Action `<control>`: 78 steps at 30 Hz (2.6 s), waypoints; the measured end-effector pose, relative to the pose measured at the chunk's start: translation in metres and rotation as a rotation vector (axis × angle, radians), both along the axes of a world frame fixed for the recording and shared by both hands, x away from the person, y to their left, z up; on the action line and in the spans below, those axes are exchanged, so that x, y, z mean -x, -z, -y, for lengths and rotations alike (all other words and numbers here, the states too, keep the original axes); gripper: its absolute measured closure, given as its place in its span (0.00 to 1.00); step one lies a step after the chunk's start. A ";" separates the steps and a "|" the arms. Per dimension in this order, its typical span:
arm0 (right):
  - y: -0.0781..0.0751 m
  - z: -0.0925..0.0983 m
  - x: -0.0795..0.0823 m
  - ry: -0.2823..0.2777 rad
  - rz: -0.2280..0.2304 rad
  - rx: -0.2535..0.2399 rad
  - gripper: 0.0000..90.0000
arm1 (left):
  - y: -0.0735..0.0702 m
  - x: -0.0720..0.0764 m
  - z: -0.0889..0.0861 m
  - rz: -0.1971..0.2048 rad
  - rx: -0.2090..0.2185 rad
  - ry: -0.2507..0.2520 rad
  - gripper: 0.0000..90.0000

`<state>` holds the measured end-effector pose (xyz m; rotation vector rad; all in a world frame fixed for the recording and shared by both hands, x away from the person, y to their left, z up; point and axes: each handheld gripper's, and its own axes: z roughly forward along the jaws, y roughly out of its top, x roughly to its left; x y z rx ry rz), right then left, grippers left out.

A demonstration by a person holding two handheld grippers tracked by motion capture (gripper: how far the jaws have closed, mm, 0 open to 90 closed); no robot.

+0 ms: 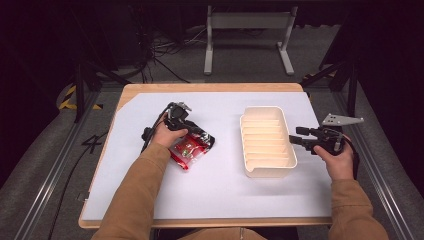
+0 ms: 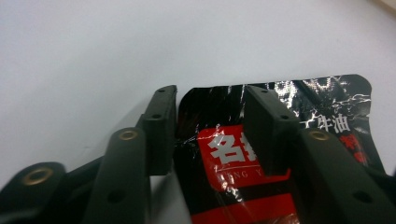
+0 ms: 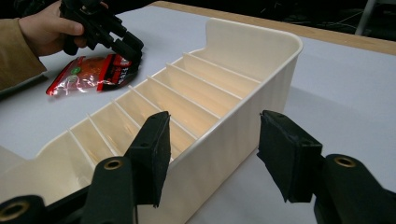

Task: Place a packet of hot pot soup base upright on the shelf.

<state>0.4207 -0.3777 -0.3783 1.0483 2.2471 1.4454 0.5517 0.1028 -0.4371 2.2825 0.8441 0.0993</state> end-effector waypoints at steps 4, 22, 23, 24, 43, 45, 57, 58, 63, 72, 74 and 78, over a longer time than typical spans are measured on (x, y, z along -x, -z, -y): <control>0.000 0.000 0.000 0.001 -0.002 0.004 0.49 | -0.001 0.002 0.002 0.030 -0.039 0.017 0.65; 0.001 -0.001 -0.001 0.007 -0.002 0.017 0.49 | -0.003 0.008 0.008 0.093 -0.124 0.009 0.91; 0.001 -0.001 -0.001 0.008 -0.003 0.017 0.49 | -0.003 0.008 0.008 0.096 -0.128 0.009 0.93; 0.001 -0.001 -0.001 0.007 0.000 0.017 0.49 | -0.003 0.008 0.008 0.095 -0.129 0.008 0.95; 0.000 -0.002 -0.003 0.009 0.002 0.017 0.49 | -0.036 0.023 -0.011 0.144 -0.052 0.006 1.00; 0.000 -0.002 -0.003 0.009 0.004 0.018 0.49 | -0.043 0.028 -0.012 0.147 -0.051 0.002 1.00; -0.002 -0.003 -0.004 0.005 0.009 0.010 0.50 | -0.086 0.065 -0.023 0.222 0.015 0.040 1.00; -0.002 -0.003 -0.004 0.004 0.008 0.009 0.50 | -0.090 0.069 -0.024 0.229 0.024 0.046 1.00; -0.003 -0.003 -0.005 0.001 0.014 0.004 0.51 | -0.103 0.088 -0.028 0.255 0.061 0.074 1.00; -0.005 -0.002 -0.004 -0.007 0.022 -0.011 0.51 | -0.121 0.123 -0.033 0.308 0.095 0.153 1.00; -0.007 -0.001 -0.004 -0.007 0.028 -0.019 0.51 | -0.124 0.131 -0.035 0.310 0.113 0.175 1.00; -0.007 -0.001 -0.003 -0.008 0.026 -0.020 0.51 | -0.126 0.137 -0.038 0.307 0.144 0.197 1.00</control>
